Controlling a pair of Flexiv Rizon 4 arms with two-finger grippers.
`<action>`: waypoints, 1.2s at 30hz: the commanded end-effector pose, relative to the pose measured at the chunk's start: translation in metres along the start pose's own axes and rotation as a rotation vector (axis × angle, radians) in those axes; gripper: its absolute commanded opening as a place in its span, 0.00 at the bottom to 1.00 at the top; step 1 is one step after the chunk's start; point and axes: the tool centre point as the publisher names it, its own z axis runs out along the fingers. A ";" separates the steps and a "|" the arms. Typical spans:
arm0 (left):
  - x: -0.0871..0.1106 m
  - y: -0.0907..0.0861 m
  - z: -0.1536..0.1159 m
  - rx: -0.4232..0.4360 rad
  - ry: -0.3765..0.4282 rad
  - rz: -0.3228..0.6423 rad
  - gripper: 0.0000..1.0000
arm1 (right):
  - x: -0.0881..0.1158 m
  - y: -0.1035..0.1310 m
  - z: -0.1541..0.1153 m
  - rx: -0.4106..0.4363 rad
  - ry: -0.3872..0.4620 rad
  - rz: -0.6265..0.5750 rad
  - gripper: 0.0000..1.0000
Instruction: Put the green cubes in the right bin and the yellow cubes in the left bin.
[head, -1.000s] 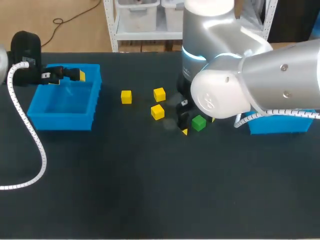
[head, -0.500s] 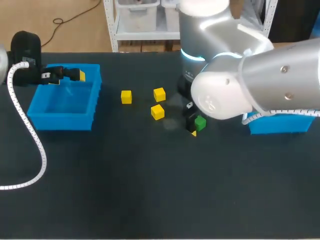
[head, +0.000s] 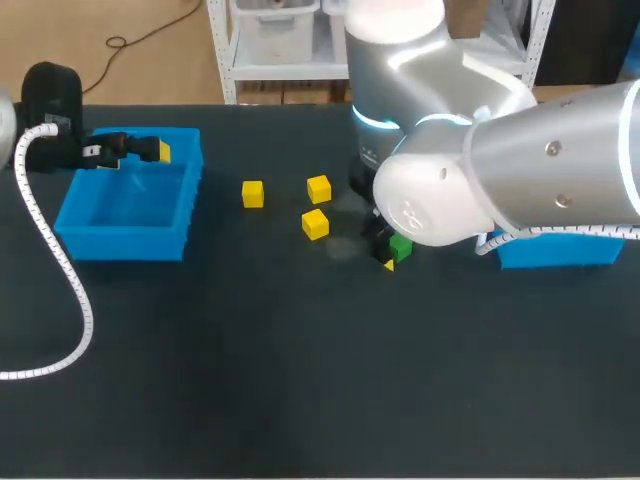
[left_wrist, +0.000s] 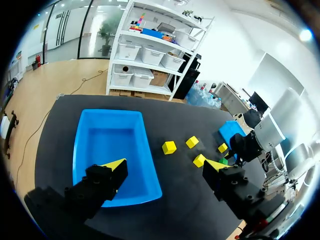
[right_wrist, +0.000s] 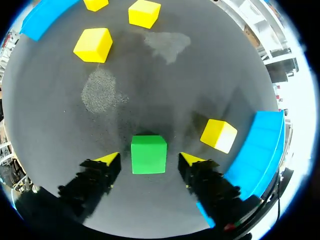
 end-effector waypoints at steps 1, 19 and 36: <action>0.001 0.001 0.000 0.007 -0.006 0.001 1.00 | -0.001 0.001 0.001 0.006 -0.004 0.003 0.16; 0.001 0.001 0.000 0.007 -0.006 0.001 1.00 | -0.026 -0.042 -0.074 0.099 -0.214 0.115 0.00; 0.001 0.001 0.000 0.007 -0.006 0.001 1.00 | 0.066 -0.174 -0.111 0.082 -0.411 0.699 0.00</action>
